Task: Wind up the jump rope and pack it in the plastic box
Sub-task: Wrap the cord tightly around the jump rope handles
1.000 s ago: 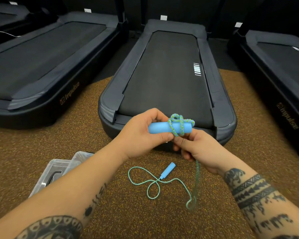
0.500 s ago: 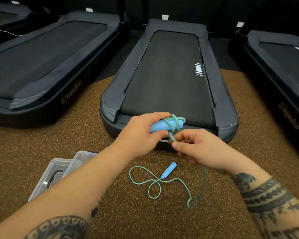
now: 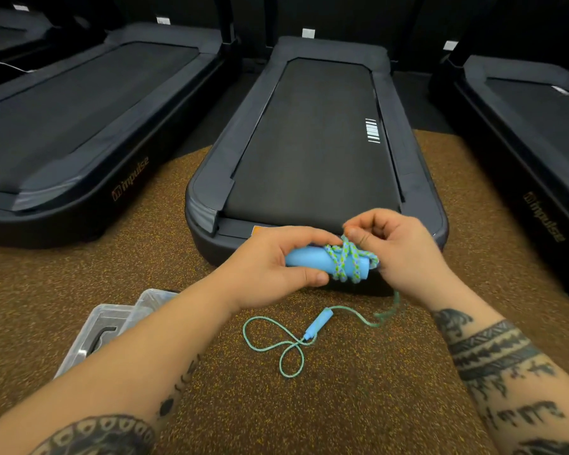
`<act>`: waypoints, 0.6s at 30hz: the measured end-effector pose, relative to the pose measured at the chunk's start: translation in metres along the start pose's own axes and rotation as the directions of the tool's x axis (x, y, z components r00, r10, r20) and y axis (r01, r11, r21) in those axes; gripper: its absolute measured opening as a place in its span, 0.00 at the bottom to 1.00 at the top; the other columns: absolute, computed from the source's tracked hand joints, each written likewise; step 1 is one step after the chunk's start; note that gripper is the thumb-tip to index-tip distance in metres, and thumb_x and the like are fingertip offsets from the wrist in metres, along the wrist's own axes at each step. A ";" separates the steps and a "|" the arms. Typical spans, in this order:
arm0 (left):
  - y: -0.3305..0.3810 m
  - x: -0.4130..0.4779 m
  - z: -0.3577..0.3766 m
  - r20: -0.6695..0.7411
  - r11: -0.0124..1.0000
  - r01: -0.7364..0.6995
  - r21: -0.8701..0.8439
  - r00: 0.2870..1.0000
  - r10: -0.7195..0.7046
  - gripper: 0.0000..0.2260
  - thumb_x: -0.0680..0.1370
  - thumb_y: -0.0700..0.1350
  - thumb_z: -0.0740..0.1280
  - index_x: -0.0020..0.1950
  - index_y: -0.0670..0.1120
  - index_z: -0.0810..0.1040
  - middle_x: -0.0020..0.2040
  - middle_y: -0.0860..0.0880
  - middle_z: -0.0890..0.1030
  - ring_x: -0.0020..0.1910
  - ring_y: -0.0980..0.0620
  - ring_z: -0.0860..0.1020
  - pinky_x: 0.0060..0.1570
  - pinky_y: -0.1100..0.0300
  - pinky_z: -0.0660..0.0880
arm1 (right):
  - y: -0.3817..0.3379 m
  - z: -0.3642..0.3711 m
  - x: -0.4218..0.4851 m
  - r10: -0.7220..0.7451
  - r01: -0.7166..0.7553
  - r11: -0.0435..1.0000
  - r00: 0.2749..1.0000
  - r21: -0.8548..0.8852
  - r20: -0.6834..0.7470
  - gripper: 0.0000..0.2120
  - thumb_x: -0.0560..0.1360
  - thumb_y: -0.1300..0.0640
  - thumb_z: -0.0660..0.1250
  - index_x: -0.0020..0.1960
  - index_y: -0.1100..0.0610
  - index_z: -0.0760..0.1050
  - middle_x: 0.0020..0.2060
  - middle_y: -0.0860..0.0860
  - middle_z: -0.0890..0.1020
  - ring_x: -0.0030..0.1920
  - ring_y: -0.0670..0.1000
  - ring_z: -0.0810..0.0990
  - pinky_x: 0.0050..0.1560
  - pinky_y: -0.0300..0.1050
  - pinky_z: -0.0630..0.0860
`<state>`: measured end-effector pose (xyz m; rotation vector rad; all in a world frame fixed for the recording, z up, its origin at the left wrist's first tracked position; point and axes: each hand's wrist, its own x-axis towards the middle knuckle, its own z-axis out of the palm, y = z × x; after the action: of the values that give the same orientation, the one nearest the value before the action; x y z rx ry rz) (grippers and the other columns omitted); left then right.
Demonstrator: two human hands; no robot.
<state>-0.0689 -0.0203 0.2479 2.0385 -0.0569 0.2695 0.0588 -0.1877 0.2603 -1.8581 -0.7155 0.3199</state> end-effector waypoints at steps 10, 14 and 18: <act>-0.010 0.007 -0.001 -0.283 0.992 0.114 -0.057 0.951 -0.125 0.15 0.70 0.46 0.73 0.56 0.54 0.81 0.49 0.55 0.85 0.44 0.60 0.80 0.48 0.64 0.76 | -0.003 0.024 -0.016 0.215 -0.245 0.966 0.940 0.086 0.263 0.07 0.78 0.57 0.67 0.42 0.54 0.80 0.28 0.50 0.80 0.23 0.47 0.66 0.23 0.36 0.63; -0.014 0.011 0.001 -0.343 0.950 0.276 0.147 0.915 -0.212 0.14 0.71 0.49 0.74 0.56 0.57 0.81 0.47 0.56 0.84 0.45 0.57 0.80 0.49 0.60 0.76 | -0.007 0.019 -0.018 0.202 -0.142 0.973 0.903 -0.182 0.380 0.10 0.78 0.51 0.65 0.43 0.53 0.82 0.28 0.48 0.80 0.25 0.47 0.70 0.28 0.41 0.67; -0.018 0.009 0.003 -0.234 0.893 0.298 0.337 0.945 -0.228 0.15 0.72 0.49 0.73 0.59 0.54 0.81 0.52 0.52 0.84 0.51 0.52 0.80 0.52 0.56 0.74 | -0.016 0.019 -0.023 0.135 0.024 0.942 0.887 -0.335 0.442 0.10 0.77 0.47 0.65 0.44 0.50 0.82 0.28 0.46 0.80 0.25 0.43 0.70 0.31 0.41 0.69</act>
<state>-0.0566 -0.0140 0.2331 2.3505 0.4184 0.3181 0.0262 -0.1837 0.2646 -2.1517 -1.0936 0.7350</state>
